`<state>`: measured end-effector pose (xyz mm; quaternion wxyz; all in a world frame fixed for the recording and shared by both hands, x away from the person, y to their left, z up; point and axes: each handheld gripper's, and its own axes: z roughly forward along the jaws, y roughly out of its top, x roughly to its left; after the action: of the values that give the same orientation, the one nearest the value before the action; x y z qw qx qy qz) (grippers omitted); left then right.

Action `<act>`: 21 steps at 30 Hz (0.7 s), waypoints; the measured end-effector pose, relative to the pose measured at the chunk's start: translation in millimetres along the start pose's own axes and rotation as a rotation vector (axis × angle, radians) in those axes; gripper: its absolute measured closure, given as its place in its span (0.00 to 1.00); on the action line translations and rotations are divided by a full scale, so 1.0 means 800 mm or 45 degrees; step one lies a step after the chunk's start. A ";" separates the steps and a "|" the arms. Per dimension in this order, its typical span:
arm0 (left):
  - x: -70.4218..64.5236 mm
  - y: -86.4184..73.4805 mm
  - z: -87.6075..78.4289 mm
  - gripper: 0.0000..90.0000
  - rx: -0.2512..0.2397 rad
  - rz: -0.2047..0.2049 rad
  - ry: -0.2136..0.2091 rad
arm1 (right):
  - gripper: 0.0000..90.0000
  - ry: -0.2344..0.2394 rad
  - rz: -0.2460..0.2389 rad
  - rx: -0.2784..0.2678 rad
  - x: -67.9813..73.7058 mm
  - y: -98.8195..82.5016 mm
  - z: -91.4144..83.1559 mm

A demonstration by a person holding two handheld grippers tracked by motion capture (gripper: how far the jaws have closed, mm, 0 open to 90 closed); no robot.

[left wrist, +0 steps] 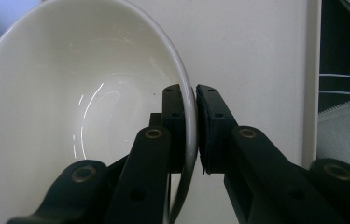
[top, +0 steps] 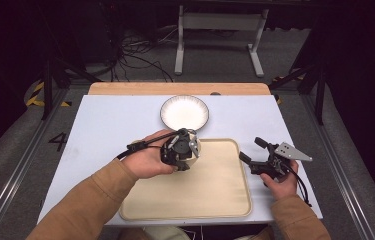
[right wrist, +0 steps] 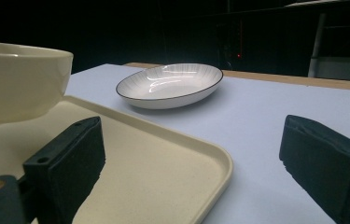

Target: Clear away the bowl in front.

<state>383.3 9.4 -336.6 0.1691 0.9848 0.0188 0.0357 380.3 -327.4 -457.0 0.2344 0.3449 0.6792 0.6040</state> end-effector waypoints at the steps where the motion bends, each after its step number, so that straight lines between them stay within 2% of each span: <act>1: 0.001 -0.001 0.002 0.92 0.007 0.001 -0.005 | 0.08 0.000 0.000 0.000 0.000 0.000 0.000; 21: 0.003 0.001 0.035 0.92 0.022 0.000 -0.054 | 0.08 0.001 0.003 -0.002 -0.001 0.000 0.000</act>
<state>387.9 -0.1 -362.4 0.1610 0.9867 0.0154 0.0145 380.9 -327.8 -457.1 0.2339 0.3452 0.6784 0.6049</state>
